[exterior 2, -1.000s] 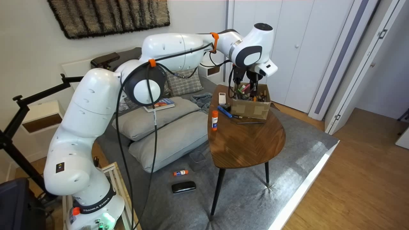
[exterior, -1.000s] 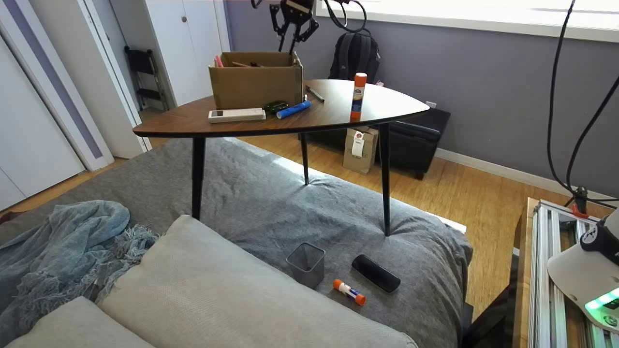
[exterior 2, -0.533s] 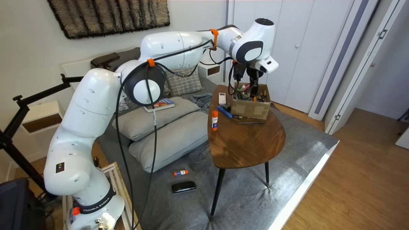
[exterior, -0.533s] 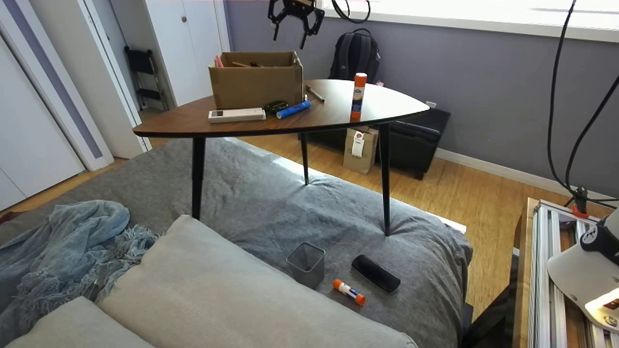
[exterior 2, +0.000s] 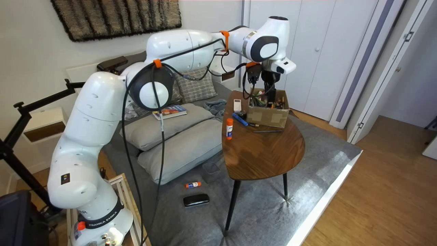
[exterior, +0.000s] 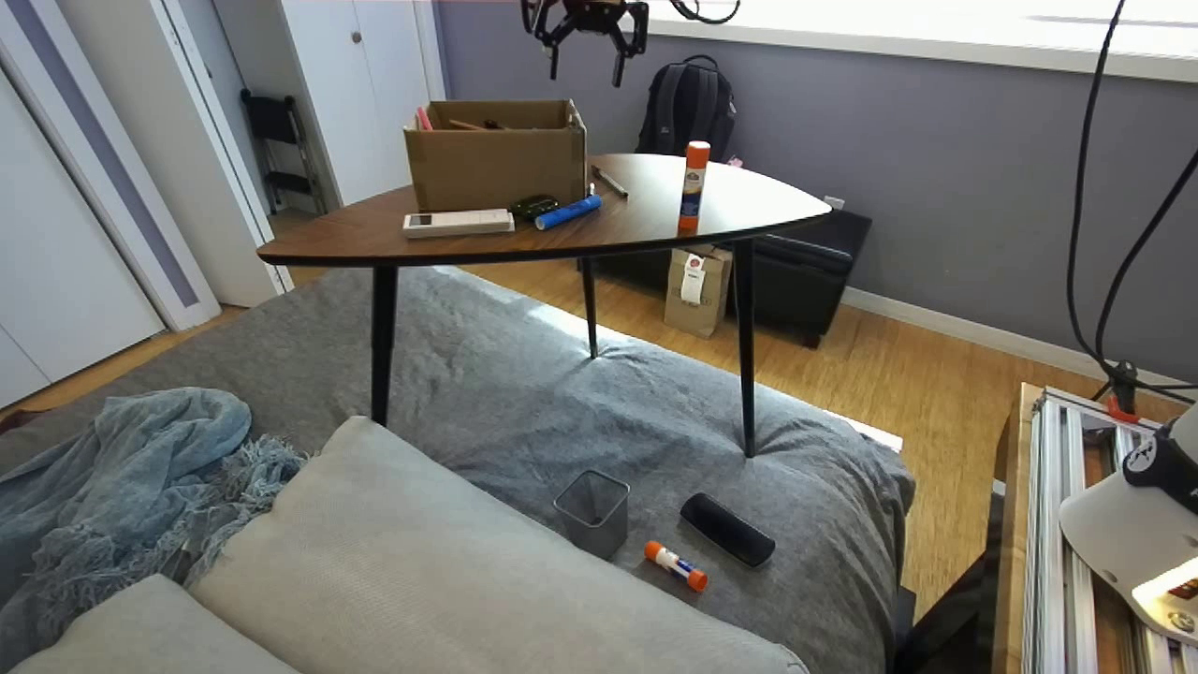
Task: Pick up the blue pen from the table and put it in the cardboard box, pick up the black pen from the table and put it in the cardboard box
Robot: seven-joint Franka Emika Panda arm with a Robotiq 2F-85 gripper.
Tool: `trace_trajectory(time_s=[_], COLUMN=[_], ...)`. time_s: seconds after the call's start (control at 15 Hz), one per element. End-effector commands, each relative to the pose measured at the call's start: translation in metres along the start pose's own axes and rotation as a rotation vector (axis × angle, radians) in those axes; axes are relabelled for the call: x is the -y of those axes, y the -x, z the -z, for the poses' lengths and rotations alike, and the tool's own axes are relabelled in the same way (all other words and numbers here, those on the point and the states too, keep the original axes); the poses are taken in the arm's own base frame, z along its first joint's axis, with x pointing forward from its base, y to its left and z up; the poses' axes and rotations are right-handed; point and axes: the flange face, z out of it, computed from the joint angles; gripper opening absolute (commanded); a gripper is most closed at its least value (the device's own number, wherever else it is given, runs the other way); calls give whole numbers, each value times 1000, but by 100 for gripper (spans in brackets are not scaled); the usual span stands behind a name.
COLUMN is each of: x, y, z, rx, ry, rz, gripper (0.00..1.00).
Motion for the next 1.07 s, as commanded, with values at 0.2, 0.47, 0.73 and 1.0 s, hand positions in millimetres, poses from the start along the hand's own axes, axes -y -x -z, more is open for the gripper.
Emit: trace_trajectory(time_s=[0.2, 0.47, 0.73, 1.0], x=[-15, -28, -44, -70], y=[12, 19, 24, 24], z=[-1, -14, -28, -55], rx=[9, 22, -2, -15], ry=[116, 140, 124, 101], rz=[42, 100, 145, 152], gripper=[100, 100, 100, 100])
